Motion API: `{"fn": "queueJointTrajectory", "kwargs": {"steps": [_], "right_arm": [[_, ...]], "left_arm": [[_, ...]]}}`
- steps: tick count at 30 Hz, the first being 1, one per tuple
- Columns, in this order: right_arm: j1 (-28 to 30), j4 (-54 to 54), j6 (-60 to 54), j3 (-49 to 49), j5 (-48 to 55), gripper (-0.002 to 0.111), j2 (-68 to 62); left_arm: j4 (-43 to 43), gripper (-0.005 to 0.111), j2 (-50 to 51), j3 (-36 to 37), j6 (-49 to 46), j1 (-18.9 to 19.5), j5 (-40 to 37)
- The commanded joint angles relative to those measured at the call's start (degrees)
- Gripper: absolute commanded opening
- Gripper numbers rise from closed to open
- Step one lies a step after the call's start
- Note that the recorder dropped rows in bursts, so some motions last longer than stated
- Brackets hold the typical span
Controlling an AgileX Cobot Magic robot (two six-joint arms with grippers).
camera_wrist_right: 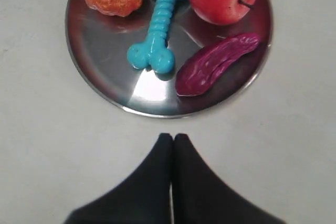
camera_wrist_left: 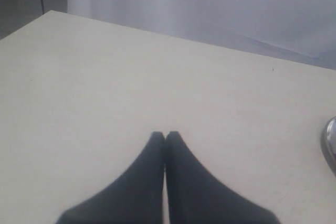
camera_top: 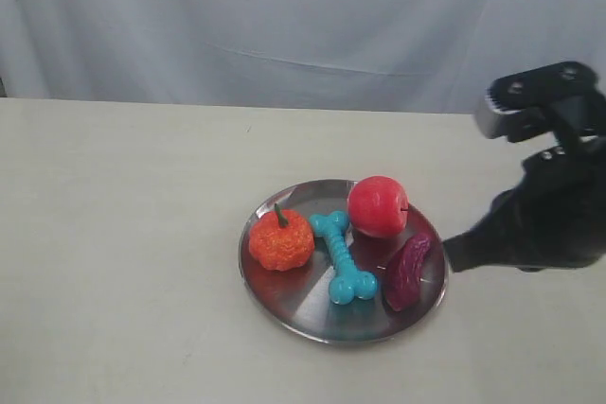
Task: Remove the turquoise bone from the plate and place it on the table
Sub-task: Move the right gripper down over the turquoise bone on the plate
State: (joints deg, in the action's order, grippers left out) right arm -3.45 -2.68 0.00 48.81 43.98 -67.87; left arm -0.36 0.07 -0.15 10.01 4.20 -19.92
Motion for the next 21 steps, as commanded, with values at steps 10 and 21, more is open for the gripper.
{"fn": "queueJointTrajectory", "kwargs": {"steps": [10,21], "right_arm": [[-6.5,0.2,6.7,29.5,7.9,-0.001,-30.4],[-6.5,1.1,6.7,32.4,5.5,-0.001,-42.7]], "left_arm": [[0.4,0.0,-0.1,0.1,0.1,0.3,0.3],[0.4,0.0,-0.1,0.1,0.1,0.3,0.3]]}}
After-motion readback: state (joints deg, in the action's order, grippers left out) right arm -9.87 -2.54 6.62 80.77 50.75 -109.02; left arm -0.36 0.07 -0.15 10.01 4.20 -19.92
